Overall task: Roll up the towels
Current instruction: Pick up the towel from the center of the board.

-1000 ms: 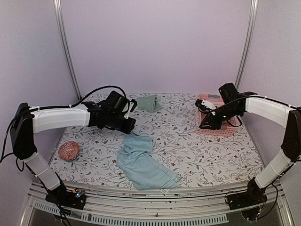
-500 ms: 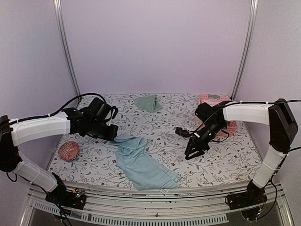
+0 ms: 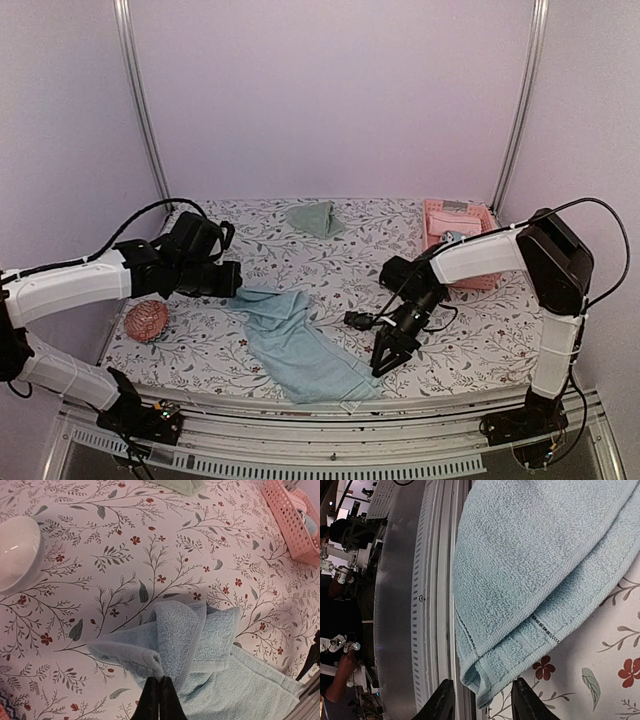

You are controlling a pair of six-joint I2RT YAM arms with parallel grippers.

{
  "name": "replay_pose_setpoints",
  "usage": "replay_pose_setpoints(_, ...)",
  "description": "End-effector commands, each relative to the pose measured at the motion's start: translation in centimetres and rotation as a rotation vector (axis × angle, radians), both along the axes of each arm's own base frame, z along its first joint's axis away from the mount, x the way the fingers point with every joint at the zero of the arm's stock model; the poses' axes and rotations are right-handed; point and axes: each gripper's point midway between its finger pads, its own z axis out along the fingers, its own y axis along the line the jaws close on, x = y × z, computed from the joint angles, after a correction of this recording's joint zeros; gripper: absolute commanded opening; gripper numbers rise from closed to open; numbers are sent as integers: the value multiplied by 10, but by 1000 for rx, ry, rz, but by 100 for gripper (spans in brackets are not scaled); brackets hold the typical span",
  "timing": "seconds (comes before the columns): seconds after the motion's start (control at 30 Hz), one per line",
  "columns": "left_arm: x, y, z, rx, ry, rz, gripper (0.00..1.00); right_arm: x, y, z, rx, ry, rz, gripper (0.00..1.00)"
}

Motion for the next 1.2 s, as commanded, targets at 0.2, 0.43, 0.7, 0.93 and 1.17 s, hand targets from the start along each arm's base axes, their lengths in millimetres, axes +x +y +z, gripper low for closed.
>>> replay_pose_setpoints(0.2, 1, 13, -3, -25, -40, 75, 0, -10, 3, -3, 9, 22, -14, 25)
replay_pose_setpoints(0.43, 0, 10, 2, -44, -75, 42, 0, 6, 1, -7, -43, -75, -26, 3)
replay_pose_setpoints(0.7, 84, 25, 107, 42, -326, 58, 0, 161, -36, 63, -139, -474, -294, 3)
replay_pose_setpoints(0.93, 94, 47, 235, 10, -597, 86, 0, 280, -111, 243, -25, -875, -651, 3)
replay_pose_setpoints(1.17, 51, 41, 187, -155, -495, 22, 0, 235, -113, 229, 54, -868, -614, 4)
